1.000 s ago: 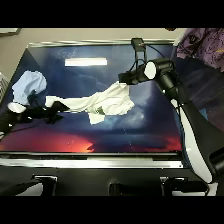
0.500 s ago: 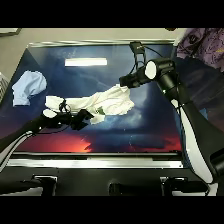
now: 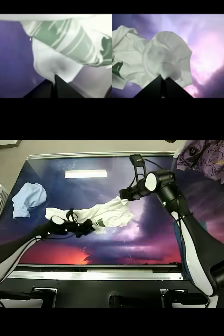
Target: Fold the clothes and pants, and hang the long-sleeved shirts on hangers.
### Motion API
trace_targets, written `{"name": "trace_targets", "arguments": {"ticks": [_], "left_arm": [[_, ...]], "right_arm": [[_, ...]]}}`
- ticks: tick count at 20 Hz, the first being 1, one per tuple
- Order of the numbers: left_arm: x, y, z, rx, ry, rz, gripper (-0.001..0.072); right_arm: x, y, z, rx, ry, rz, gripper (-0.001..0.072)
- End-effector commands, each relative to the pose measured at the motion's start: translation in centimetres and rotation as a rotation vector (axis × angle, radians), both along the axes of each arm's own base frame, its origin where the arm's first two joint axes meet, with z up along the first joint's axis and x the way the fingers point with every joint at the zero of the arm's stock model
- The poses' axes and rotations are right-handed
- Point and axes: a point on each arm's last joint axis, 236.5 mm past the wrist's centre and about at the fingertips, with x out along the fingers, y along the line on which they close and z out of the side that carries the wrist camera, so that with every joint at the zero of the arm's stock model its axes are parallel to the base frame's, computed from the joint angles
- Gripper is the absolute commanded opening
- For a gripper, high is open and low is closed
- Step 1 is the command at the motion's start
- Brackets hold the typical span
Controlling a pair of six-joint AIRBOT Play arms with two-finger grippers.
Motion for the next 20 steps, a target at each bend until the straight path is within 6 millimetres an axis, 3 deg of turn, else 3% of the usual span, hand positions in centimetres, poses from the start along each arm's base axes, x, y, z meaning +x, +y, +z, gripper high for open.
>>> {"name": "trace_targets", "arguments": {"ticks": [1,2,4,7,9,12,15,18,20], "left_arm": [[2.6,0.8,6.2,-0.040,-0.095,-0.062,0.0011],[3.6,2.3,9.2,0.003,-0.143,-0.087,0.0011],[6.2,6.7,16.9,0.168,-0.296,-0.107,0.0011],[7.8,13.7,32.3,0.390,-0.595,-0.015,0.0012],[5.8,16.6,41.6,0.454,-0.761,0.068,0.0012],[-0.2,19.3,51.4,0.508,-0.949,0.198,0.0013],[-7.8,22.0,55.6,0.511,-0.998,0.402,0.0012],[-14.2,25.1,56.6,0.558,-1.000,0.574,0.0012],[-16.6,26.8,56.2,0.617,-0.973,0.630,0.0013]], "right_arm": [[1.5,-1.6,1.6,-0.044,-0.089,-0.045,0.0027],[2.5,-2.7,2.9,-0.048,-0.143,-0.110,0.0027],[4.1,-5.3,7.4,-0.061,-0.271,-0.238,0.0027],[4.2,-8.9,16.8,-0.101,-0.478,-0.323,0.0027],[2.2,-11.8,23.7,-0.119,-0.605,-0.386,0.0027],[-3.7,-16.3,32.4,-0.109,-0.762,-0.476,0.0027],[-11.1,-19.9,36.8,-0.042,-0.803,-0.540,0.0027],[-18.6,-23.4,38.6,0.016,-0.802,-0.601,0.0027],[-22.3,-24.9,39.6,0.061,-0.821,-0.621,0.0027]]}}
